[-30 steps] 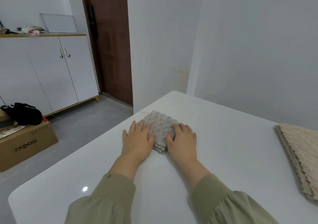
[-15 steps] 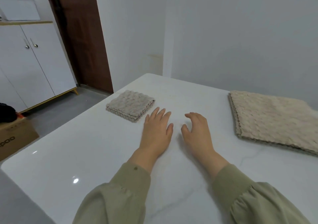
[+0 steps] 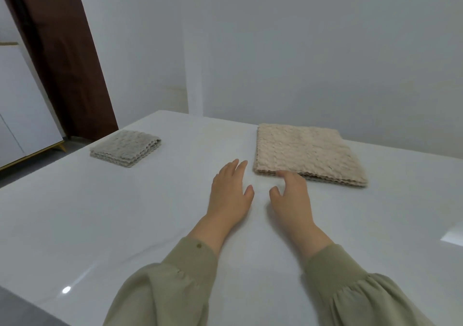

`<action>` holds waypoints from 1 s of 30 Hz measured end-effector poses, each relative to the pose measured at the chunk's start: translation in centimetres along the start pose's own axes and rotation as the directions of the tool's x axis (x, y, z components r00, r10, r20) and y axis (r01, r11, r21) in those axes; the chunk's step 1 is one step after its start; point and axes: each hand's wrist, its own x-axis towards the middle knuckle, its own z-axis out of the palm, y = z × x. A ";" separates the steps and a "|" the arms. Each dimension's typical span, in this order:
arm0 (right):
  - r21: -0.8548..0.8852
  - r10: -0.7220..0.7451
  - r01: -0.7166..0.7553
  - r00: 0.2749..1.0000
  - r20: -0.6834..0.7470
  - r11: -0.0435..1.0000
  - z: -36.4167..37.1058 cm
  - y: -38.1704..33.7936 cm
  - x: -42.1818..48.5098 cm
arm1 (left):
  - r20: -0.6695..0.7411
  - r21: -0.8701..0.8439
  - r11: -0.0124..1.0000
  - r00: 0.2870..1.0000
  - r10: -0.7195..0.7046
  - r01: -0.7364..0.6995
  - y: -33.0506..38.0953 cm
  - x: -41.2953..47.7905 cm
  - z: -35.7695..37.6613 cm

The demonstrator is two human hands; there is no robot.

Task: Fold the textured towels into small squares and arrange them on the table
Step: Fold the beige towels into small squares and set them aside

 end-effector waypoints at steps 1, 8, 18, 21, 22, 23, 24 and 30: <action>-0.003 0.008 -0.008 1.000 -0.008 1.000 -0.8 0.8 0.0 | 0.002 -0.017 1.000 1.000 -0.001 0.001 1.1 0.0 0.9; -0.058 0.042 -0.044 0.998 -0.040 0.997 -4.0 5.0 1.0 | 0.013 0.058 0.998 1.000 0.016 -0.017 5.7 1.1 5.5; -0.333 -0.132 0.112 0.990 -0.040 0.936 -3.7 8.4 5.1 | 0.025 0.207 0.978 0.999 0.025 -0.030 4.0 5.5 7.3; -0.357 -0.098 0.087 0.995 -0.015 0.930 -3.5 8.7 6.3 | 0.005 0.173 0.982 0.997 0.076 -0.075 3.5 6.6 7.7; -0.359 -0.080 0.072 0.997 -0.008 0.930 -3.3 8.8 6.6 | -0.004 0.163 0.983 0.997 0.080 -0.078 3.3 7.0 7.8; -0.360 -0.065 0.058 0.998 -0.008 0.931 -3.2 9.0 6.9 | -0.020 0.154 0.985 0.997 0.079 -0.075 3.2 7.4 7.9; -0.362 -0.055 0.046 0.998 -0.014 0.931 -3.0 9.1 7.2 | -0.041 0.138 0.988 0.996 0.075 -0.068 3.1 7.8 7.9; -0.363 -0.014 0.001 0.999 -0.034 0.932 -2.7 9.5 8.5 | -0.096 0.029 0.999 0.994 0.044 -0.041 2.7 9.1 7.9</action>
